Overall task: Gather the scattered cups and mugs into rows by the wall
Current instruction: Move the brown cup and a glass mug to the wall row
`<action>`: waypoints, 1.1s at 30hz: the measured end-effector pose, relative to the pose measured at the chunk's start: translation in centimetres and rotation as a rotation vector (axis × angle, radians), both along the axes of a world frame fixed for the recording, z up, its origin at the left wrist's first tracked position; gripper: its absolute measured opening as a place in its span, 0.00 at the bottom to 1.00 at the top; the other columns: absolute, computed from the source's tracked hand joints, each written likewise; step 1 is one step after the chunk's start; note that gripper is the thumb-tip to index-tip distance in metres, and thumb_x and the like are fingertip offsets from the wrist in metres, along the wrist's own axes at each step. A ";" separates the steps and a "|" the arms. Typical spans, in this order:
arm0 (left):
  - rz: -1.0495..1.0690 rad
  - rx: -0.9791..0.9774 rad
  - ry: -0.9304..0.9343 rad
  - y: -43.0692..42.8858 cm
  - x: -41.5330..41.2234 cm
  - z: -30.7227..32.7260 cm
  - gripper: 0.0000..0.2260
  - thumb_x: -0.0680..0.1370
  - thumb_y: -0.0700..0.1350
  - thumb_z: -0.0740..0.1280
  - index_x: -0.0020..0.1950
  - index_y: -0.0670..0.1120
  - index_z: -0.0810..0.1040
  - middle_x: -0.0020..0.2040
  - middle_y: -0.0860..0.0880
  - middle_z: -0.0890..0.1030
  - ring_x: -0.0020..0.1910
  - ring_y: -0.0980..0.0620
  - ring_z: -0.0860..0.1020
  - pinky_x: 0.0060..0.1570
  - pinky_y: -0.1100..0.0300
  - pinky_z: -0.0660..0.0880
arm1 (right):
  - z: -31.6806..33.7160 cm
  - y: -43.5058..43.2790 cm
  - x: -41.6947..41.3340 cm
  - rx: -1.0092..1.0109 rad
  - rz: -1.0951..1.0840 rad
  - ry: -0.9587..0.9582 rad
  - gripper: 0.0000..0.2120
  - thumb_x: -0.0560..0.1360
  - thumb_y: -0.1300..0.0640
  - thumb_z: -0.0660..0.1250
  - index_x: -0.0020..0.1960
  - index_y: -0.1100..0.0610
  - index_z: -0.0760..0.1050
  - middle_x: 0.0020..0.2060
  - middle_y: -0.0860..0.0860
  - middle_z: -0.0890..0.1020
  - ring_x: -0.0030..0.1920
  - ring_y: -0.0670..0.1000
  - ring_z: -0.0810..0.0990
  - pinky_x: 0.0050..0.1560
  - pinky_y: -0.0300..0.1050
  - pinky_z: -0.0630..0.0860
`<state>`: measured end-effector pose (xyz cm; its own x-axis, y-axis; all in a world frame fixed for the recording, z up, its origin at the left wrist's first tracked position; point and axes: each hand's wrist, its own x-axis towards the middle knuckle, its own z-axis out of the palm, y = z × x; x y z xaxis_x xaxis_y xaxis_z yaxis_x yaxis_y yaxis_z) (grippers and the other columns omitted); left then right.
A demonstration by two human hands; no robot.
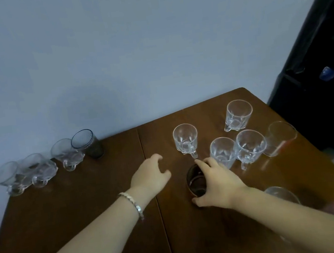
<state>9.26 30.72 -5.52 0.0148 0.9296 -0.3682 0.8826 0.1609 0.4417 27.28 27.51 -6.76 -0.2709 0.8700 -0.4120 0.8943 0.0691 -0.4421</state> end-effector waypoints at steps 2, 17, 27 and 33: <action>0.018 0.022 -0.092 2.9 2.6 -0.5 0.33 0.74 0.51 0.69 0.75 0.49 0.59 0.73 0.46 0.66 0.66 0.45 0.72 0.63 0.50 0.73 | 0.6 0.0 2.0 0.004 -0.016 0.023 0.52 0.64 0.39 0.73 0.77 0.51 0.48 0.72 0.51 0.60 0.72 0.55 0.63 0.69 0.49 0.68; 0.051 0.104 -0.082 5.5 5.6 -4.5 0.34 0.67 0.46 0.76 0.68 0.50 0.65 0.65 0.45 0.63 0.61 0.42 0.72 0.62 0.50 0.75 | 2.2 -0.8 5.8 0.079 -0.099 0.120 0.52 0.64 0.38 0.73 0.77 0.51 0.48 0.71 0.46 0.61 0.71 0.51 0.64 0.68 0.46 0.69; 0.061 -0.001 -0.121 -8.5 -8.2 -1.4 0.40 0.64 0.49 0.79 0.71 0.51 0.63 0.63 0.52 0.69 0.58 0.55 0.73 0.51 0.68 0.71 | 5.4 -4.0 -2.4 0.097 0.034 0.056 0.50 0.63 0.39 0.74 0.76 0.50 0.52 0.70 0.48 0.63 0.69 0.53 0.67 0.67 0.48 0.71; 0.192 0.036 -0.007 -13.7 -19.9 1.0 0.43 0.63 0.49 0.79 0.73 0.49 0.62 0.64 0.51 0.70 0.62 0.52 0.74 0.59 0.59 0.73 | 5.6 -6.0 -12.3 0.069 0.080 0.039 0.49 0.64 0.40 0.74 0.76 0.51 0.52 0.71 0.49 0.63 0.69 0.54 0.66 0.66 0.50 0.71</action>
<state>-10.59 17.05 -4.55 -0.1613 0.9282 -0.3353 0.8344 0.3097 0.4560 14.95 21.55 -1.12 -0.3547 0.8711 -0.3396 0.8671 0.1707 -0.4679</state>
